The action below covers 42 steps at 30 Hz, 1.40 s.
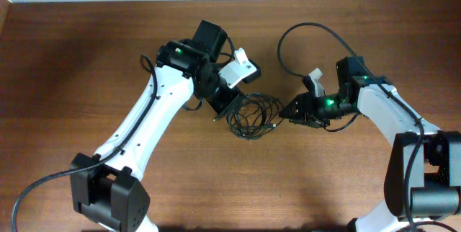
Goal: Untangle cables
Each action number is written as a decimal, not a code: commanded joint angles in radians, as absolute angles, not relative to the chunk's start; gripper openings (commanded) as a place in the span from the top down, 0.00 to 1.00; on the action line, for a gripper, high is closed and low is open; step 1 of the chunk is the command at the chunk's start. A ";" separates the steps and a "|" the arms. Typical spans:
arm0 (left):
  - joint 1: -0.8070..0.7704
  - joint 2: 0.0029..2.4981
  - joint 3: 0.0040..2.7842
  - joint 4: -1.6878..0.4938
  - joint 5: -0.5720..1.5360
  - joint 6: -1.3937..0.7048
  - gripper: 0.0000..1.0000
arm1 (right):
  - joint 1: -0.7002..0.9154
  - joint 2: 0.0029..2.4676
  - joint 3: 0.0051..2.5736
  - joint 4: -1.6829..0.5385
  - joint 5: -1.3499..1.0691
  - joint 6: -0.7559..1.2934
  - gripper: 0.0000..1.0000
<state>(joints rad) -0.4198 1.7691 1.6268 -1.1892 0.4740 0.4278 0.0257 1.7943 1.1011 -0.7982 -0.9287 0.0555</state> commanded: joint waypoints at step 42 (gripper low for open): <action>-0.423 1.769 1.504 -1.038 0.601 -0.016 1.00 | 0.218 1.676 1.132 -0.579 -0.782 0.628 0.70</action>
<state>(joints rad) -0.4194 1.7695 1.5085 -1.0386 0.5667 0.0036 0.1864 1.6894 1.1221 -0.6350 -0.8932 0.4828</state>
